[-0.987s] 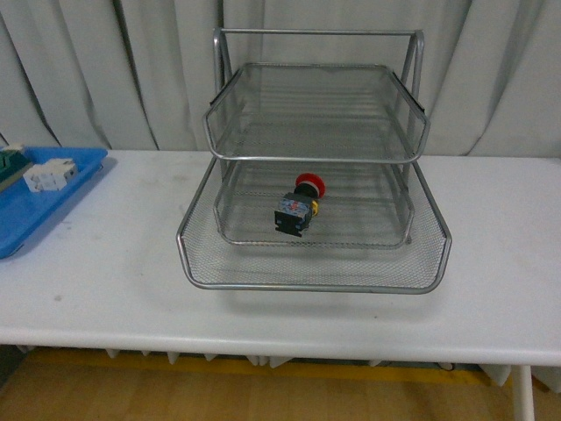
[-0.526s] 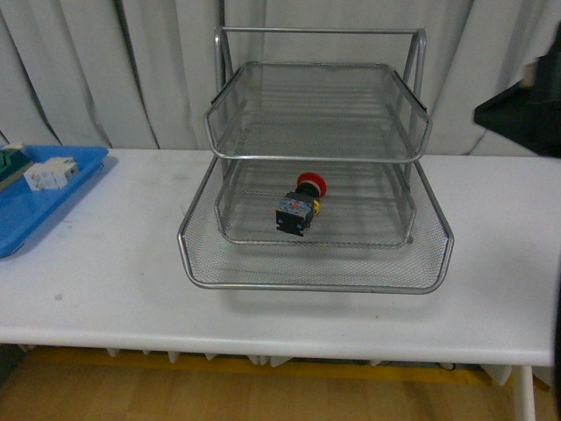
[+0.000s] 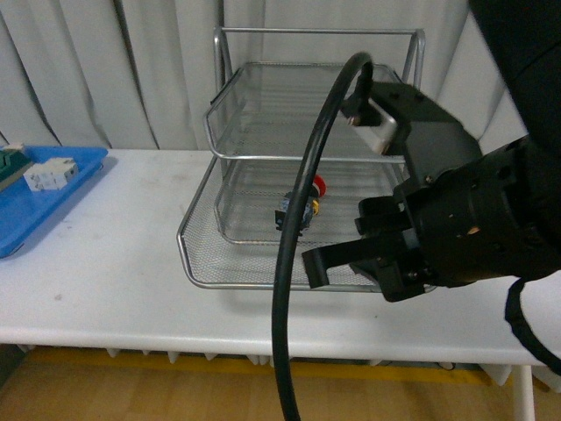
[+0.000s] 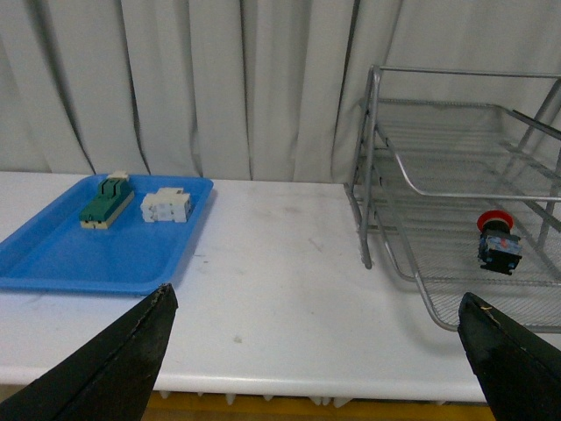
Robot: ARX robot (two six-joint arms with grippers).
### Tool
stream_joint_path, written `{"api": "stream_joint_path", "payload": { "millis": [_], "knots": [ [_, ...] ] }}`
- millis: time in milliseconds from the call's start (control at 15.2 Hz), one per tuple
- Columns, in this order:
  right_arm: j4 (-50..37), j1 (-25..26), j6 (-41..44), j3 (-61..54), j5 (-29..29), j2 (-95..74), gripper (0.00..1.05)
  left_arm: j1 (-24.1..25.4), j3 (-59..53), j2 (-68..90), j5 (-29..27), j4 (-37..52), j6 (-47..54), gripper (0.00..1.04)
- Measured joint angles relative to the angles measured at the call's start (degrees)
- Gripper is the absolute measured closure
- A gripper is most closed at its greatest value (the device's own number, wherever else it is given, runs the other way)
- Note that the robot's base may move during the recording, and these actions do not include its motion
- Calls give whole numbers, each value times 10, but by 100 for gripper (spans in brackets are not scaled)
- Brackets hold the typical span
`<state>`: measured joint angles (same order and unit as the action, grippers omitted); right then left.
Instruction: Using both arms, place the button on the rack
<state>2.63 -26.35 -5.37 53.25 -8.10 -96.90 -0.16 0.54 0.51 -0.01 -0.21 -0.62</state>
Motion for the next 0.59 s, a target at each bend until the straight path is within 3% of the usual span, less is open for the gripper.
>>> {"api": "stream_joint_path", "payload": {
  "millis": [592],
  "knots": [
    [-2, -29, -128, 93, 56, -181, 103, 0, 0, 0, 0, 0, 0, 7]
  ]
}}
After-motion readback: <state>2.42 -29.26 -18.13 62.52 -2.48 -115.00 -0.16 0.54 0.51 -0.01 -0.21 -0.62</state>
